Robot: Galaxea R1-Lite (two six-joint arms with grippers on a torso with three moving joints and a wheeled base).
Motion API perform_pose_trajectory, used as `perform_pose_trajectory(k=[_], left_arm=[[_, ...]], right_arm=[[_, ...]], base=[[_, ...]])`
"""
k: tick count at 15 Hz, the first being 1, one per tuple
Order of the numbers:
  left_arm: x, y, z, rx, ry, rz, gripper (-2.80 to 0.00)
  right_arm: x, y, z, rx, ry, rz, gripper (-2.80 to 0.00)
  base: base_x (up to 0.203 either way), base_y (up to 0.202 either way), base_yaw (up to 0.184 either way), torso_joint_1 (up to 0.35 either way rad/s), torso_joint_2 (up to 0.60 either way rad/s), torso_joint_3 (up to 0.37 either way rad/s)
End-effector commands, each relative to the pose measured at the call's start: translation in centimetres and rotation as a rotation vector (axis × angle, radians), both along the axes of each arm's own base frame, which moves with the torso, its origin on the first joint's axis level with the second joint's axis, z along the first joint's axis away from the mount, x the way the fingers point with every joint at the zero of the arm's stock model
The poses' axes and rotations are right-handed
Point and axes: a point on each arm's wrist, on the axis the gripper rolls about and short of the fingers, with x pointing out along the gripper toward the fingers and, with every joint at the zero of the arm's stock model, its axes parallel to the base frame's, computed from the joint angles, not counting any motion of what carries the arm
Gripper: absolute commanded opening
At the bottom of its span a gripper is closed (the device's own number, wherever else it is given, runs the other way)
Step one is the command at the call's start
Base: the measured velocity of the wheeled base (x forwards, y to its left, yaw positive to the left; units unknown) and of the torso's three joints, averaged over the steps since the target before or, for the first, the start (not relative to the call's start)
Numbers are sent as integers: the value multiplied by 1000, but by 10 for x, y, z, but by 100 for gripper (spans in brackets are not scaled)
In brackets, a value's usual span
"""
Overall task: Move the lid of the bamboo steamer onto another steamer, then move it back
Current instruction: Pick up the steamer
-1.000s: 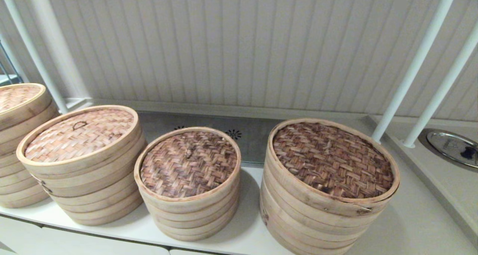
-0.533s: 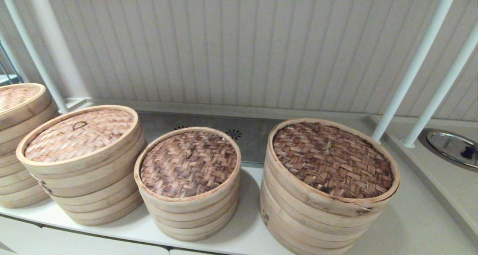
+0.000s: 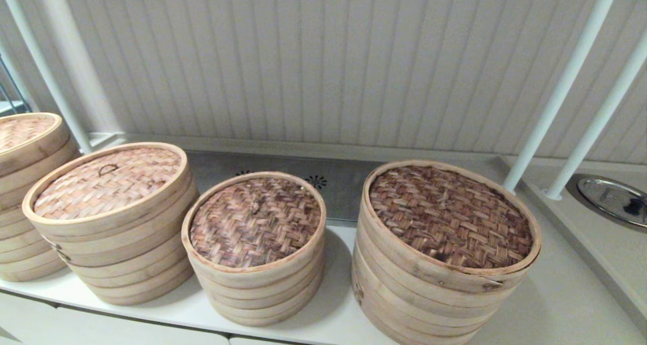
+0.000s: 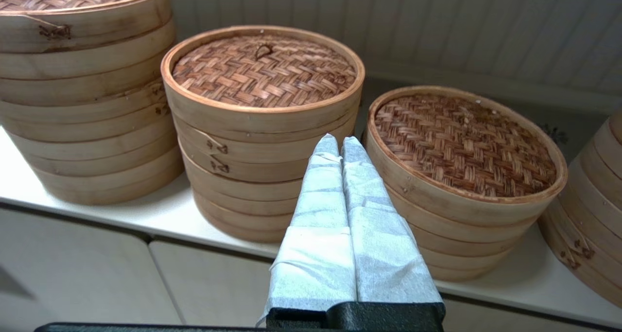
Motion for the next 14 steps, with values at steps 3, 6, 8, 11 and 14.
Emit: perform_pose_trajectory(k=[3,6,8,11,14], left_arm=[[43,0,47,1,308,9,-280],[84,1,65,-7,507,35,-280],[117,8,66,-25,584,117,-280],[162,26,60,-52,639,201,-280],[198,37,51,-42,670,201,-280]], right_arm=[[0,0,-1,0,4,0,-280],[0,0,-1,0,4,-1,-280],[0,0,-1,0,4,-1,-280],[0,0,-1,0,4,-1,-280],[0,0,-1,0,4,-1,-280]], base=[[0,0,0,0,0,0],[0,0,0,0,0,0],[0,0,0,0,0,0],[0,0,0,0,0,0],[0,0,0,0,0,0]])
